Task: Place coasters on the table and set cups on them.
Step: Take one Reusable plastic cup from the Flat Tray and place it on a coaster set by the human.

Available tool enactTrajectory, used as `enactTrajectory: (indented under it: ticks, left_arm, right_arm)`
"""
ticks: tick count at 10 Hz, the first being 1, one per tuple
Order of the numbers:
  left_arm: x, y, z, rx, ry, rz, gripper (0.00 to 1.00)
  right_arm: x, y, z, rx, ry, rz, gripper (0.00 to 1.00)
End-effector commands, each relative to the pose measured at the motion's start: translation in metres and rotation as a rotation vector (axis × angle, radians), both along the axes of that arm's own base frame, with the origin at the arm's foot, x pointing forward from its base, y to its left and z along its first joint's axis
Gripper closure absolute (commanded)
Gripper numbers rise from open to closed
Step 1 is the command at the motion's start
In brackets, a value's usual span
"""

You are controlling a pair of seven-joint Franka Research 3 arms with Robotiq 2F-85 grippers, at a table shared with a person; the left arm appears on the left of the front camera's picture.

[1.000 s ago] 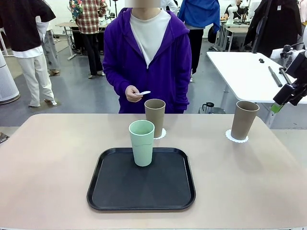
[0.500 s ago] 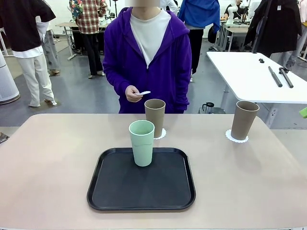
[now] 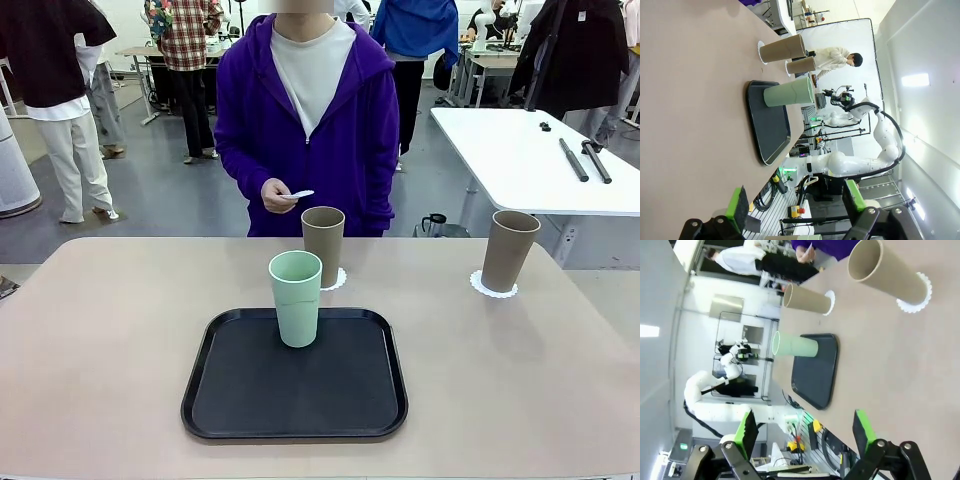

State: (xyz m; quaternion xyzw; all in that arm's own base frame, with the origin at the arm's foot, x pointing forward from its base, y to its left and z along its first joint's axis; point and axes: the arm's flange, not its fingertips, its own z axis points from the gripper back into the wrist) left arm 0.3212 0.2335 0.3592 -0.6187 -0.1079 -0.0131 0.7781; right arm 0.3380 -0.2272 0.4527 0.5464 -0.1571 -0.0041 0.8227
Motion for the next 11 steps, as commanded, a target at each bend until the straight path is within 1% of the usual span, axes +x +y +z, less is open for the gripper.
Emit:
enactTrajectory:
  ticks: [1, 2, 4, 6, 8, 10, 11]
  left_arm:
    - [-0.001, 0.001, 0.002, 0.000, -0.005, 0.005, 0.00]
    - [-0.001, 0.001, 0.002, 0.000, -0.005, 0.005, 0.00]
    - [-0.001, 0.001, 0.002, 0.000, -0.005, 0.005, 0.00]
    - [-0.001, 0.001, 0.002, 0.000, -0.005, 0.005, 0.00]
    - [-0.001, 0.001, 0.002, 0.000, -0.005, 0.005, 0.00]
    - [-0.001, 0.001, 0.002, 0.000, -0.005, 0.005, 0.00]
    - [-0.001, 0.001, 0.002, 0.000, -0.005, 0.005, 0.00]
  right_arm:
    - [-0.011, 0.004, -0.025, 0.040, -0.017, 0.001, 0.00]
    - [-0.014, 0.005, -0.037, 0.044, 0.009, 0.040, 0.00]
    - [-0.020, 0.009, -0.061, 0.079, 0.051, 0.041, 0.00]
    - [-0.020, 0.014, -0.081, 0.094, 0.050, -0.007, 0.00]
    - [-0.019, 0.017, -0.082, 0.083, 0.016, -0.045, 0.00]
    - [-0.017, 0.017, -0.081, 0.052, -0.002, -0.074, 0.00]
    - [-0.018, 0.010, -0.082, 0.077, 0.058, -0.024, 0.00]
